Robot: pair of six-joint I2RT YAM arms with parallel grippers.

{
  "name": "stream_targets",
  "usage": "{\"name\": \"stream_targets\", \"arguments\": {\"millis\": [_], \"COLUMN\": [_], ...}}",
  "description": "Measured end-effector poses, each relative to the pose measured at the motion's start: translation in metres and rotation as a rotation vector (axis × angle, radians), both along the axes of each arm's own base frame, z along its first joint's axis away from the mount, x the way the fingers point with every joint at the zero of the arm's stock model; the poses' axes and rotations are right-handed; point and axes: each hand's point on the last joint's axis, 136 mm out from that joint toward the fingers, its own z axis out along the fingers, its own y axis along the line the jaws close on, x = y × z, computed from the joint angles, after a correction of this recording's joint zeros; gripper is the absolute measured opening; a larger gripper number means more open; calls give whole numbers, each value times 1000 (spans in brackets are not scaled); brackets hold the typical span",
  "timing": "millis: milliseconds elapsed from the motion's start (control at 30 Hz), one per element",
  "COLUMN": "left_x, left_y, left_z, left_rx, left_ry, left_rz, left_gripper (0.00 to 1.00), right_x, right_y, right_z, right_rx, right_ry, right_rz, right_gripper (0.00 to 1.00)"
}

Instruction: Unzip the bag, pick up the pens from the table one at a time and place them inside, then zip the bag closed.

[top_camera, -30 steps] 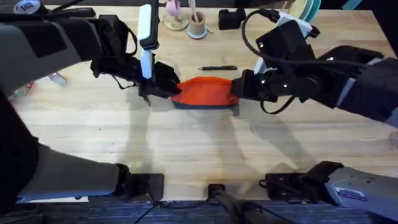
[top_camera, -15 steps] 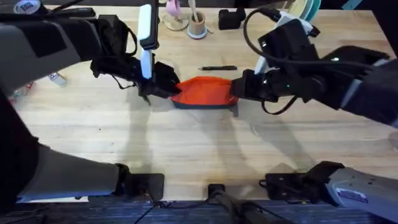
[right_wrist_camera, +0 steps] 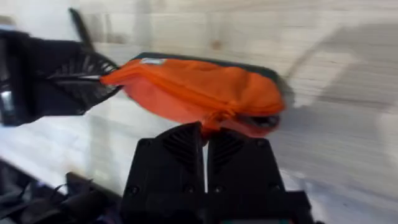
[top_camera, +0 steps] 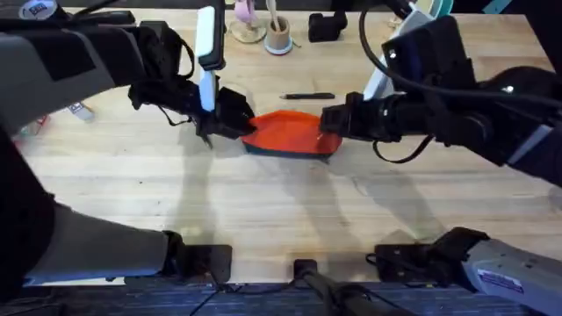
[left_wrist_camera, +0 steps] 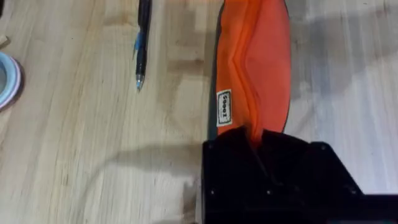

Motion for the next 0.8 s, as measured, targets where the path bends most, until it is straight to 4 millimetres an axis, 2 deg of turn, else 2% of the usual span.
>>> {"name": "stream_targets", "arguments": {"millis": [200,533,633,800], "left_x": [1,1,1,0], "left_y": [0,0,0,0], "left_z": [0,0,0,0], "left_rx": [1,3,2,-3], "left_ry": [-3,-5,-5,-3], "left_rz": [0,0,0,0], "left_gripper": [42,42,42,42], "right_x": [10,10,11,13], "right_y": [19,25,33,51], "right_z": [18,22,19,3], "right_rx": [100,116,120,120], "right_ry": [-67,-80,-84,-61], "right_rz": [42,58,78,121], "right_gripper": [31,31,31,31]}}
